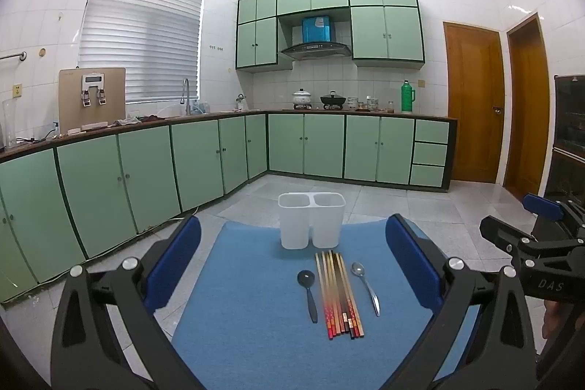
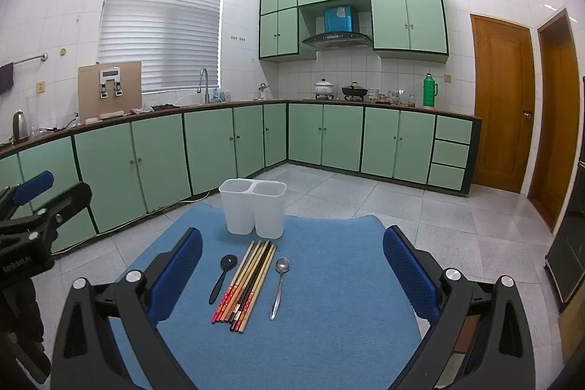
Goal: Organize utensils
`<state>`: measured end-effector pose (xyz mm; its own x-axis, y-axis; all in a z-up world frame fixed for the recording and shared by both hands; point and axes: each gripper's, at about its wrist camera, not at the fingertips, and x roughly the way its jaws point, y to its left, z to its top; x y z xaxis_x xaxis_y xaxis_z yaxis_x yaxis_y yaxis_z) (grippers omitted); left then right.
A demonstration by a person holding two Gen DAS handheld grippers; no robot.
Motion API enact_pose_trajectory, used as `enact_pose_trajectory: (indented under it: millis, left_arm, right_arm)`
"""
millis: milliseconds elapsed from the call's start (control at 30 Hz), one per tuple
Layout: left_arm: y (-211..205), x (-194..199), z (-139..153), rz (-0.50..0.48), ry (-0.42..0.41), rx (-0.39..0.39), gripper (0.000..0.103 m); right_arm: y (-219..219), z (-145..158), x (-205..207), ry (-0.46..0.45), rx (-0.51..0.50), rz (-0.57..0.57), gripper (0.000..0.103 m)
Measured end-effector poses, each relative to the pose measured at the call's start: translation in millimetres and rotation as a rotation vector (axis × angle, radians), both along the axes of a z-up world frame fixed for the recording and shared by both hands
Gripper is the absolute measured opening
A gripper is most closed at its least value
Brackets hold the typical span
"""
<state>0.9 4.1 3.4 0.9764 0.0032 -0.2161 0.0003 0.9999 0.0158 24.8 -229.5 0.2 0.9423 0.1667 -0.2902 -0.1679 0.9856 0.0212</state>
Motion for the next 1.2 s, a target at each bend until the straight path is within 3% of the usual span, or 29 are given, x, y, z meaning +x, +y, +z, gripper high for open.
enact_pose_trajectory:
  millis: [1200]
  left_arm:
    - [-2.3,-3.6,1.4,0.003,-0.003,0.001,0.098]
  right_arm:
    - [-3.4,-5.1,4.1,0.002,0.0,-0.001,0.097]
